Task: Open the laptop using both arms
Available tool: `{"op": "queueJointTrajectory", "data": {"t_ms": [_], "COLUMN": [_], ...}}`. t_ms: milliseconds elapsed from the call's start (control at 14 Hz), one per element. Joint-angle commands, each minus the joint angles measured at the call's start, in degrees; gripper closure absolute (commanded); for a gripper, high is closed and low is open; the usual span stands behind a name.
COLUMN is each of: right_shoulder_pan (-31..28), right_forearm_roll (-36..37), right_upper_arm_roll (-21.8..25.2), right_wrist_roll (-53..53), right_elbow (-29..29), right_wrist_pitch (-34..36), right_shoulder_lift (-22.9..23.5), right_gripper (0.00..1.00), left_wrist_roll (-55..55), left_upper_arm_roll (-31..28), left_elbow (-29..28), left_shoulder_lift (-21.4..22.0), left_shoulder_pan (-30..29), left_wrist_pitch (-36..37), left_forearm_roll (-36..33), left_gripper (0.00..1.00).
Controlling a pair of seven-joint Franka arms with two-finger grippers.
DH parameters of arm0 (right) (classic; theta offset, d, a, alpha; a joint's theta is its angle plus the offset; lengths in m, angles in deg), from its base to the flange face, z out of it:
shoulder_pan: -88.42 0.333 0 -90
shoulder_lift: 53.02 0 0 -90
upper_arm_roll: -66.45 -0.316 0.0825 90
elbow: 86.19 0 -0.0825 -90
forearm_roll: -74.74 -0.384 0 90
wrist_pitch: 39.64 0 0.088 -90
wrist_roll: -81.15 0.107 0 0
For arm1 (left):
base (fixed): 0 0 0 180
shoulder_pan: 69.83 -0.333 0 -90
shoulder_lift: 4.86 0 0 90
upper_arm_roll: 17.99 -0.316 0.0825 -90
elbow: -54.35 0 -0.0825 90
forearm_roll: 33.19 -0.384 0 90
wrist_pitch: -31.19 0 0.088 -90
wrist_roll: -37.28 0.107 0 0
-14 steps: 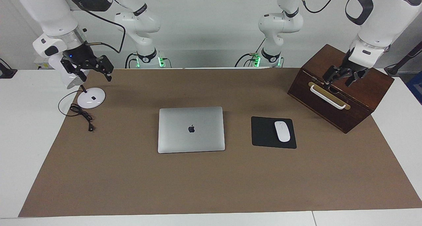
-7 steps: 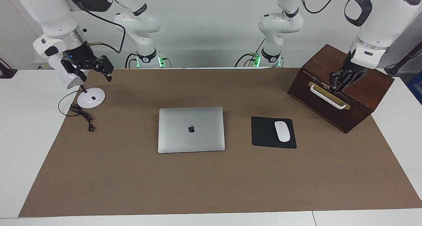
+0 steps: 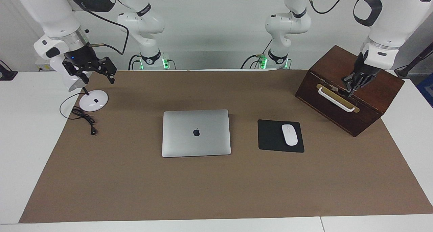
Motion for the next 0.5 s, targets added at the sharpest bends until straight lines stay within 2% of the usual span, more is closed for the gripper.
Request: {"op": "queueJointTrajectory", "data": {"t_ms": [0, 287, 430], "right_shoulder_pan": [-0.98, -1.6, -1.6], "right_forearm_roll": [0.02, 0.02, 0.02], "right_upper_arm_roll": [-0.34, -0.34, -0.34], "right_wrist_roll": [-1.43, -1.61, -1.61], "right_elbow": [1.83, 2.44, 2.53], "right_wrist_pitch": [-1.33, -1.95, -1.95], "right_shoulder_lift": [-1.31, -1.4, -1.4], "right_gripper": [0.0, 0.0, 0.0], "left_wrist_roll": [0.71, 11.58, 12.67], "left_upper_arm_roll": [0.1, 0.1, 0.19], "left_elbow": [-1.09, -1.44, -2.75], "left_shoulder_lift": [0.9, 0.72, 0.9], "left_shoulder_pan": [-0.42, -0.42, -0.34], "left_wrist_pitch": [-3.15, -6.48, -8.34], "left_forearm_roll": [2.73, 2.91, 3.0], "left_gripper": [1.0, 1.0, 1.0]}}
